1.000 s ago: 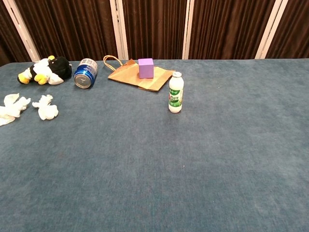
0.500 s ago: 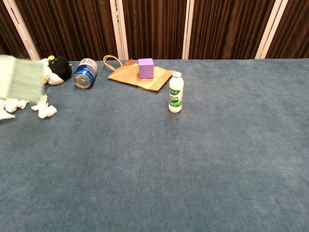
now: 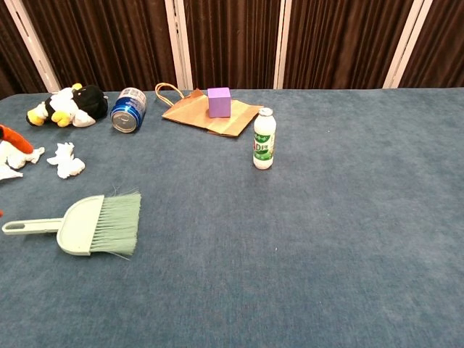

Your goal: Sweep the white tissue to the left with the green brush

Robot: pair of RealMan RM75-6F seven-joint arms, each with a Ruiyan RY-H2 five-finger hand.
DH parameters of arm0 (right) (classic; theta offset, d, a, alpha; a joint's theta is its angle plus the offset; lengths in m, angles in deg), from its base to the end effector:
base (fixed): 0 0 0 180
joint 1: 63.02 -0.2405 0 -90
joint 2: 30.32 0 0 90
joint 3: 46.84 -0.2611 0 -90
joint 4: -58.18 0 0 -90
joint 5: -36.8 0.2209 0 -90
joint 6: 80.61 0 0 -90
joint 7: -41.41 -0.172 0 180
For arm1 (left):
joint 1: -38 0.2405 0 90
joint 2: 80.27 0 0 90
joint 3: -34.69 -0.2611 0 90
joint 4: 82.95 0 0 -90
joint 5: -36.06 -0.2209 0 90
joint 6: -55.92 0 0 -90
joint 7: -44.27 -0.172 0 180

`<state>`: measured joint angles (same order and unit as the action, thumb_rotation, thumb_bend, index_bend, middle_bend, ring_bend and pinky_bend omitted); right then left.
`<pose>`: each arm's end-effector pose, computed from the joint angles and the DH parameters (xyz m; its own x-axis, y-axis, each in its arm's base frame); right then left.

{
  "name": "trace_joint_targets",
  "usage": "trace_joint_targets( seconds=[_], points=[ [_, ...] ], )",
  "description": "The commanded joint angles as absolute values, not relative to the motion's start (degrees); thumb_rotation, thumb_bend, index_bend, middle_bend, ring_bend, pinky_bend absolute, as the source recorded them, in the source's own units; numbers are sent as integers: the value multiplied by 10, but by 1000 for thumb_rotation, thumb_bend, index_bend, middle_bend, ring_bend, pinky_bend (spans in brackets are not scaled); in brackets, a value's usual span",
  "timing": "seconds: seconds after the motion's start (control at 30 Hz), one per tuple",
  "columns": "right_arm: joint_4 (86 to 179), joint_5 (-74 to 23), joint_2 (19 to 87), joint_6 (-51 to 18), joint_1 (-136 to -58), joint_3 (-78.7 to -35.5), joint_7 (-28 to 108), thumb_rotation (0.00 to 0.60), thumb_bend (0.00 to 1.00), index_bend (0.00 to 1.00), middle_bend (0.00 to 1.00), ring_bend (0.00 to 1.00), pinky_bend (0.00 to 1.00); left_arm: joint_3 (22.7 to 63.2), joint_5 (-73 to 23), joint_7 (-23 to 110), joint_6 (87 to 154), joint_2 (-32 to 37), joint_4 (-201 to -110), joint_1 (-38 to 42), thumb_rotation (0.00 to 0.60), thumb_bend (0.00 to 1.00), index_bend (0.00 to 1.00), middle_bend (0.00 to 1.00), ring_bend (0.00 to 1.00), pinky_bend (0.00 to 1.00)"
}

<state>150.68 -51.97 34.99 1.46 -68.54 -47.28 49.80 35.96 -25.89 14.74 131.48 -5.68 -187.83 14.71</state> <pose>-0.3144 -0.2034 0.1256 0.5132 -0.0830 0.8542 -0.8578 -0.0810 0.5075 -0.2441 0.2717 0.0500 0.4746 0.2347 0.8483 0.8770 -0.0442 -0.4784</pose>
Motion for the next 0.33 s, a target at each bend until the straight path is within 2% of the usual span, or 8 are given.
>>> trace_joint_targets(
  seconds=[0.03,0.07,0.13,0.23,0.33],
  points=[
    [1506,-522,351,14,-686,-472,502,600,322,0,0,0,0,343,-303,205,1348,-98,-1869,182,600,0,42,619,695,803],
    [1506,-521,351,14,-685,-472,504,600,322,0,0,0,0,330,-336,250,1383,-123,-1861,212,600,0,19,508,599,716],
    [1506,-521,351,15,-685,-472,504,600,322,0,0,0,0,316,-373,286,1399,-133,-1845,228,600,0,0,244,329,448],
    [1507,-522,351,17,-685,-473,505,600,322,0,0,0,0,304,-423,327,1437,-139,-1806,252,600,0,0,54,118,259],
    [1506,-525,351,17,-685,-471,507,600,323,0,0,0,0,298,-464,340,1485,-133,-1754,277,600,0,0,0,7,107]
  ],
)
